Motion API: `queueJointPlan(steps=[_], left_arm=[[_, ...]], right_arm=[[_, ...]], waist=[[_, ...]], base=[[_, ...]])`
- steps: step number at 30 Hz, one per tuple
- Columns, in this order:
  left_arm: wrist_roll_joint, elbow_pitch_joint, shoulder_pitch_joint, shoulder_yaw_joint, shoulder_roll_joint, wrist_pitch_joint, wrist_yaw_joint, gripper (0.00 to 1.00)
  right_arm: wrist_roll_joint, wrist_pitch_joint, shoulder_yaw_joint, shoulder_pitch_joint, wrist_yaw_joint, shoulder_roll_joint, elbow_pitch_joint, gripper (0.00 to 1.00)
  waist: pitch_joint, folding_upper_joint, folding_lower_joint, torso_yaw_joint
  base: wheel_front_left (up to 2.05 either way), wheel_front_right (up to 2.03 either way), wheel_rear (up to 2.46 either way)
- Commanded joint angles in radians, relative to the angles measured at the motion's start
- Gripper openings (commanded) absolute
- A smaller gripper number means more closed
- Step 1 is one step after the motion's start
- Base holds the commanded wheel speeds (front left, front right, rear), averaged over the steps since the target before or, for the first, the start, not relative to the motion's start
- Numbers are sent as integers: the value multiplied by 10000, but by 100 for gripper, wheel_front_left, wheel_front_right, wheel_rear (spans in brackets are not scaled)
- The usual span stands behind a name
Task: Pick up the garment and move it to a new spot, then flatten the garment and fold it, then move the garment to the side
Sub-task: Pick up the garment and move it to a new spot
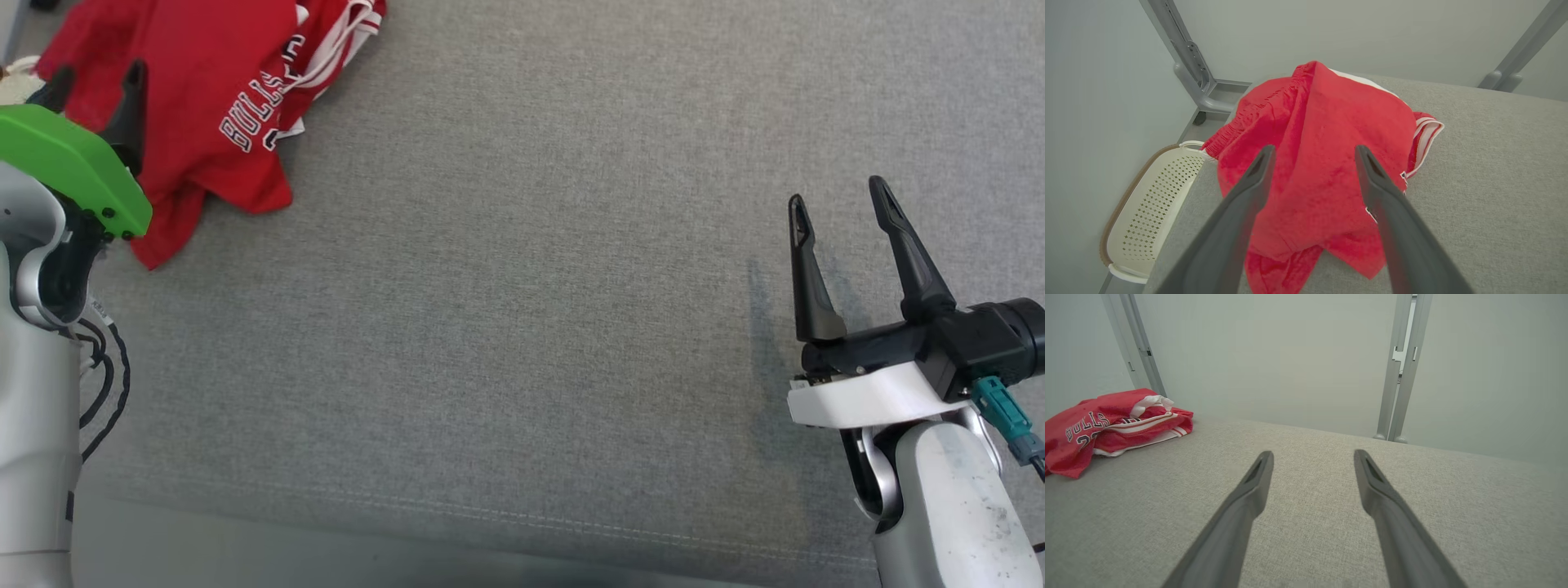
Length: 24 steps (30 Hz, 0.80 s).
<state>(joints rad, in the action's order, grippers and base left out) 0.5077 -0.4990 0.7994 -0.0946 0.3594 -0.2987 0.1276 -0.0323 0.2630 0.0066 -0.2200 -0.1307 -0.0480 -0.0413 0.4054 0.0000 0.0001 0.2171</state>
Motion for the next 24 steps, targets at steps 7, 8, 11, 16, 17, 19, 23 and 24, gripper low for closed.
queueJointPlan(steps=[7, 8, 11, 16, 17, 19, 23, 24], left_arm=[[714, -531, 513, -431, 458, 19, 35, 100], [766, -637, 552, -448, 513, 41, 36, 100], [836, -919, 712, -435, 661, 137, 36, 100], [923, -1408, 960, -470, 886, 48, 32, 100], [929, -1488, 1019, -481, 956, 20, 31, 100], [959, -1660, 1117, -451, 1045, -11, 31, 100], [960, -1936, 1324, -451, 1202, -2, 30, 100], [961, -1998, 1384, -457, 1221, 32, 30, 100]], right_arm=[[-139, 44, 105, -349, -1, -42, -236, 100], [-126, 44, 141, -367, -1, -42, -252, 100], [-106, 44, 195, -404, -1, -43, -288, 100], [-78, 45, 256, -442, -1, -42, -324, 100], [-80, 44, 268, -453, -1, -42, -337, 100], [-90, 44, 296, -462, -1, -42, -375, 100], [-94, 45, 300, -441, -1, -42, -439, 100], [-95, 45, 304, -450, -1, -42, -451, 100]], waist=[[1310, 0, -1, -767], [1383, 0, -1, -807], [1562, 0, -1, -912], [1788, 0, -1, -1085], [1837, 0, -1, -1122], [1953, 0, -1, -1208], [2164, 0, -1, -1321], [2214, 0, -1, -1338]], base=[[0, 0, 0], [0, 0, 0], [0, 0, 0], [0, 0, 0], [0, 0, 0], [0, 0, 0], [0, 0, 0], [0, 0, 0]])
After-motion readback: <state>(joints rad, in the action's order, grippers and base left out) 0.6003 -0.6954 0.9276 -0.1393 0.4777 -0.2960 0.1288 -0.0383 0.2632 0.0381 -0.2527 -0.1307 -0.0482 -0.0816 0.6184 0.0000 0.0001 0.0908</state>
